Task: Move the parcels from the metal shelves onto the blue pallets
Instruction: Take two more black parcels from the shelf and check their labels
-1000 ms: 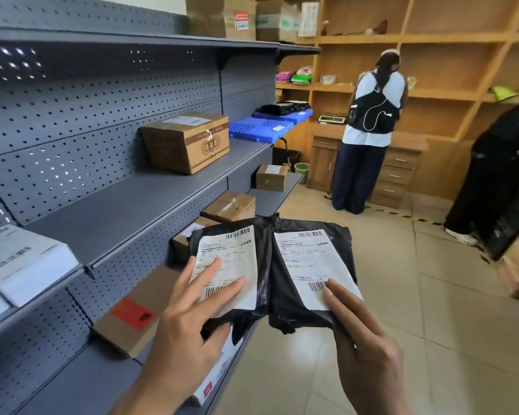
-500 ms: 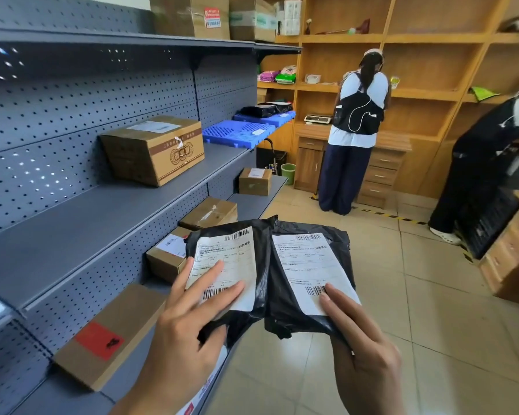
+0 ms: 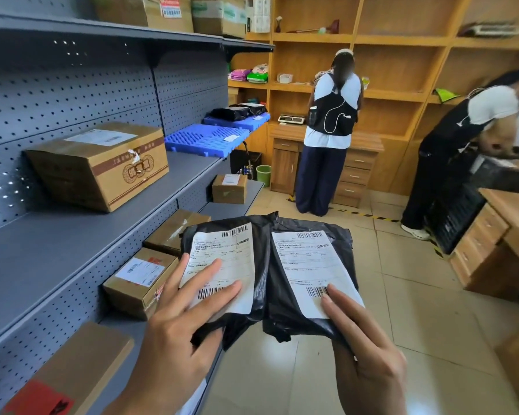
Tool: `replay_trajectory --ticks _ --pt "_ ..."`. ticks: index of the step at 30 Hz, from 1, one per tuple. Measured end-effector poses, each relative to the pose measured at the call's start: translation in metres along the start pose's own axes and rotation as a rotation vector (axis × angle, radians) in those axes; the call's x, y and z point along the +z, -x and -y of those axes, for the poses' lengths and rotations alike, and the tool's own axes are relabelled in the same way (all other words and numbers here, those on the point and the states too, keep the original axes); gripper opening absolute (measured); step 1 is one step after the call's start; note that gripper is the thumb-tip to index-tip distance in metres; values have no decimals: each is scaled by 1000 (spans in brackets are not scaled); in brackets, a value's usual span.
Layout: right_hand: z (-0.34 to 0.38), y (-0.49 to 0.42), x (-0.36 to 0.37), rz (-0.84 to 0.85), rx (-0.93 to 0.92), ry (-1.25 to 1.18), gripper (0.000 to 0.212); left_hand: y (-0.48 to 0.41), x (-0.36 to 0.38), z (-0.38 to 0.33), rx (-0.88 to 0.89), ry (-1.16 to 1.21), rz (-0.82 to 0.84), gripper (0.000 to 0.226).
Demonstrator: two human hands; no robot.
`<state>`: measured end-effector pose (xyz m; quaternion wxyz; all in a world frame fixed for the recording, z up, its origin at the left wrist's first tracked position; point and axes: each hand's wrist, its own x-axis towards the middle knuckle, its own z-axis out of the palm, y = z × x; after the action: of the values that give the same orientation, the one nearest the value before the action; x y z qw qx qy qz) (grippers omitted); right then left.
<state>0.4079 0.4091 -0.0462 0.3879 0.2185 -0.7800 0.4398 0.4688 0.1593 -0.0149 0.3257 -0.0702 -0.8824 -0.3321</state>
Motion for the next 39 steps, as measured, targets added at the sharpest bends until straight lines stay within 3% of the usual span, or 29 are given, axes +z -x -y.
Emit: replay_trajectory --ticks 17,23,28,34,39 --pt "-67 -116 123 0 -23 1 23 -158 36 110 60 16 29 90" --pt "-87 -148 165 4 -25 -11 25 -196 46 144 58 10 -11 86" --pt "-109 -166 187 17 -34 17 34 -224 59 160 76 -8 -54 63" --pt "-136 -184 201 -4 -35 -8 25 -247 84 168 80 -6 -76 63" --pt "-171 -201 211 41 -29 -15 34 -265 105 173 60 -44 -72 63"
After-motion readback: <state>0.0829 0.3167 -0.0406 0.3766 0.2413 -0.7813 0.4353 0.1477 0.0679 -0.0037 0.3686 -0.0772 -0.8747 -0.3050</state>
